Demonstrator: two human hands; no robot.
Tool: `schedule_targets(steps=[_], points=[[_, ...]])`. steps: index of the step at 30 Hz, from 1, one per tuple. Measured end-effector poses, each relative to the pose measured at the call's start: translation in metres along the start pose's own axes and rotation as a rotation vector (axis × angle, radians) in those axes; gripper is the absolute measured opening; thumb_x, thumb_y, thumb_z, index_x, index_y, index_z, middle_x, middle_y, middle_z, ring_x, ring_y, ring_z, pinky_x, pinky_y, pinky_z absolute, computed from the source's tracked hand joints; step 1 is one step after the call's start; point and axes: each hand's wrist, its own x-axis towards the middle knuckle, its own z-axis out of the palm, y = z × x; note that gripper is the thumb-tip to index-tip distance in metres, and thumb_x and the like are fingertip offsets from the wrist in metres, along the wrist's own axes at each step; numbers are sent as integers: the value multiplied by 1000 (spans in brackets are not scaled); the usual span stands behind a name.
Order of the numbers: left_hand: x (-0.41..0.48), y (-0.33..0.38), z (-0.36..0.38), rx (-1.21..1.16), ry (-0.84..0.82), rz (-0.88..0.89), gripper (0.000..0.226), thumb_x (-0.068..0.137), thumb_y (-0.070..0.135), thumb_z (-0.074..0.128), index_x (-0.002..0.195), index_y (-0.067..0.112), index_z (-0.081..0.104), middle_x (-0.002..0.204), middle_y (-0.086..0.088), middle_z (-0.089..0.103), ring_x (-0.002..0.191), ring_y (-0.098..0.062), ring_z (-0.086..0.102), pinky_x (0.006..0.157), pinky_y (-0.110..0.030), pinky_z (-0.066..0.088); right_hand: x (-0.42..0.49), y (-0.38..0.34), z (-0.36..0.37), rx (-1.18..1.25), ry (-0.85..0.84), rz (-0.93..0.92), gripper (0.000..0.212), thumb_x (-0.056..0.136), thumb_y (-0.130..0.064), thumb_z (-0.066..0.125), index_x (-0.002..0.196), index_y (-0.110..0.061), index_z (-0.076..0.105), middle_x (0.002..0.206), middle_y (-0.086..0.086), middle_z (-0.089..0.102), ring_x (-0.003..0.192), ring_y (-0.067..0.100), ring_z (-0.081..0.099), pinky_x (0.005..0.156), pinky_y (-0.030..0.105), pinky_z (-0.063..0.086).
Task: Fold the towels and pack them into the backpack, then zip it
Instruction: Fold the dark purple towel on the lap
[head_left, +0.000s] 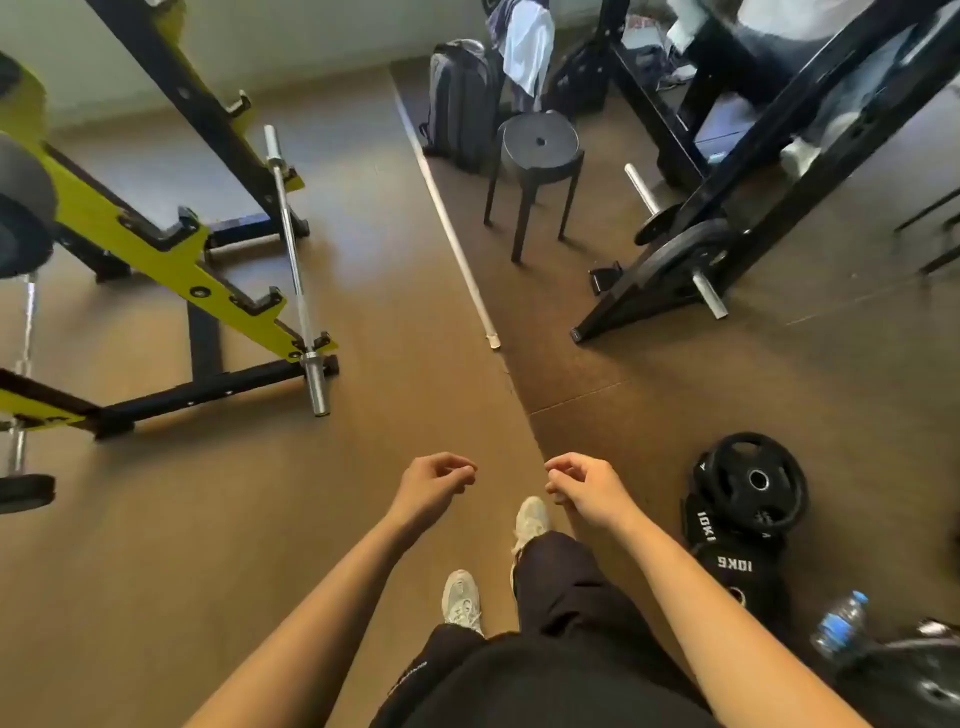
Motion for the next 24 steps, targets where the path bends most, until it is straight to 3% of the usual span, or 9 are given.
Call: schedule_targets(steps=[2, 4, 9, 15, 19, 24], points=[[35, 21, -2, 27, -35, -8, 11, 97, 24, 65, 98, 21, 76, 93, -1, 77, 93, -20, 72, 78, -27, 57, 30, -6, -13, 35, 35, 29, 15, 98, -8, 60, 95, -20, 69, 89, 16, 72, 74, 17, 66, 72, 28, 58], [73, 51, -8, 77, -73, -21, 10, 96, 24, 66, 96, 22, 76, 94, 0, 77, 93, -20, 72, 83, -31, 58, 63, -16, -28, 32, 27, 58, 18, 98, -7, 61, 92, -22, 68, 89, 15, 72, 73, 16, 66, 67, 23, 57], [179, 139, -34, 132, -55, -21, 16, 99, 25, 63, 105, 16, 75, 96, -2, 77, 95, -20, 71, 82, -30, 57, 179, -60, -81, -43, 19, 39, 15, 96, -15, 64, 95, -29, 70, 89, 3, 75, 88, 22, 72, 88, 46, 59], [273, 228, -80, 86, 8, 10, 14, 99, 23, 63, 106, 17, 74, 97, -1, 76, 91, -15, 70, 67, -12, 48, 297, -164, -141, -221, -68, -28, 15, 98, -25, 62, 109, -22, 71, 100, -4, 72, 97, 16, 69, 93, 41, 58], [333, 275, -117, -26, 66, 12, 12, 98, 18, 64, 103, 16, 75, 96, -3, 77, 87, -13, 70, 68, -14, 48, 376, -246, -162, -273, -97, -85, 8, 98, -30, 61, 103, -31, 67, 95, -9, 69, 97, 15, 67, 91, 41, 58], [431, 308, -173, -78, 47, -13, 14, 98, 10, 63, 102, 10, 77, 96, -10, 77, 82, -15, 69, 61, -11, 49, 478, -332, -156, -292, -59, -64, 20, 98, -28, 60, 113, -21, 71, 101, -3, 72, 97, 13, 66, 92, 39, 57]])
